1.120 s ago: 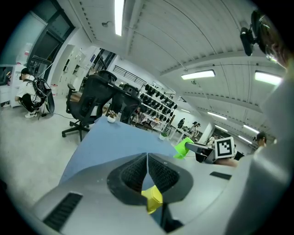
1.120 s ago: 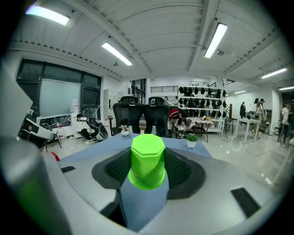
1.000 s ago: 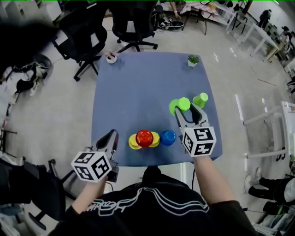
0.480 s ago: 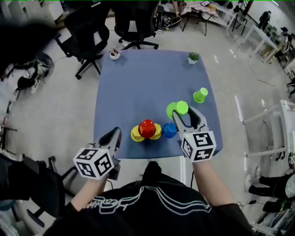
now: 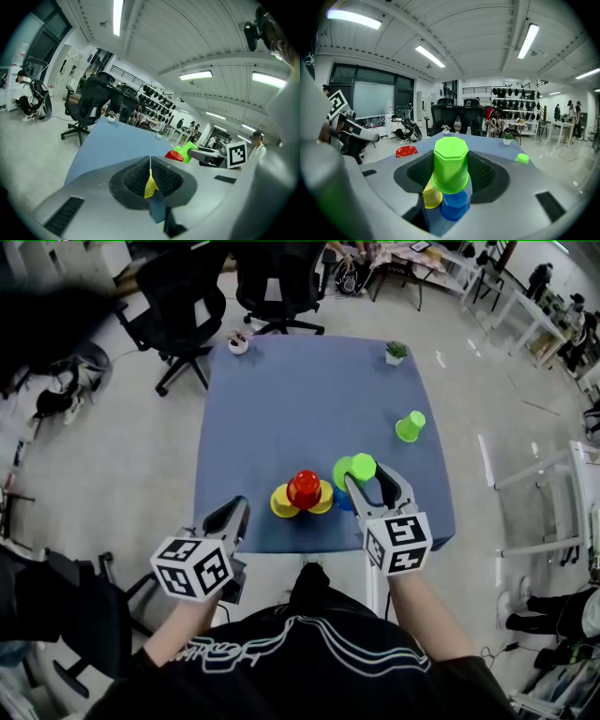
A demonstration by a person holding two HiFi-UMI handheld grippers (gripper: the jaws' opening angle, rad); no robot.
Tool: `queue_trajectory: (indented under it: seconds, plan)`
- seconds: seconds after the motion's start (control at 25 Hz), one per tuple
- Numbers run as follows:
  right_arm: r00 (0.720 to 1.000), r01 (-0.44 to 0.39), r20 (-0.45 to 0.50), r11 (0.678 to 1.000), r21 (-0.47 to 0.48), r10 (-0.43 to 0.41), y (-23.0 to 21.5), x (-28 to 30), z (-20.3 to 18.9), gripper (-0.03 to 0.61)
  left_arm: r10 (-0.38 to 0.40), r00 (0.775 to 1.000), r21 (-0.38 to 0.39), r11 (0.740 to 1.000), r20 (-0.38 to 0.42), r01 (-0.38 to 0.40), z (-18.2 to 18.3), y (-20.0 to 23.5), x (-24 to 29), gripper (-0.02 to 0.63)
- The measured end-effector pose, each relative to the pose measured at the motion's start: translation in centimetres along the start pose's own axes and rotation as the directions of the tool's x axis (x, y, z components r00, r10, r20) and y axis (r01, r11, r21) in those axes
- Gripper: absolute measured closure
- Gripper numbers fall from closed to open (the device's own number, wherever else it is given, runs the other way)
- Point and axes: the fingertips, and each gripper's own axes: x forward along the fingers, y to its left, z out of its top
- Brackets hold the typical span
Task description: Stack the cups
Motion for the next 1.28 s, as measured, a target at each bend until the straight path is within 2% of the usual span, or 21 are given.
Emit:
queue_trajectory:
  seconds: [0.56, 0.76, 1.28]
  plan:
    - [0.995, -0.057, -0.083, 0.998, -0.038, 0.053, 2.8, -0.1, -2.8, 0.339, 0.006, 1.000, 0.005, 1.000, 0.012, -0.006, 0.1, -0.2, -1.7, 0.583]
    - [0.993, -0.074, -0.097, 0.995, -0.060, 0.068, 3.1, 0.4, -3.4, 0.339, 0.006, 1.000, 0.009, 1.000, 0.012, -0.006, 0.1, -0.5, -1.4, 0.583]
    - [0.986, -0.136, -0.103, 0.990, -0.039, 0.132, 3.4, 0.7, -3.4, 0.328, 0.011, 1.000, 0.003, 1.000, 0.010, -0.011, 0.2, -0.8, -0.7, 0.583]
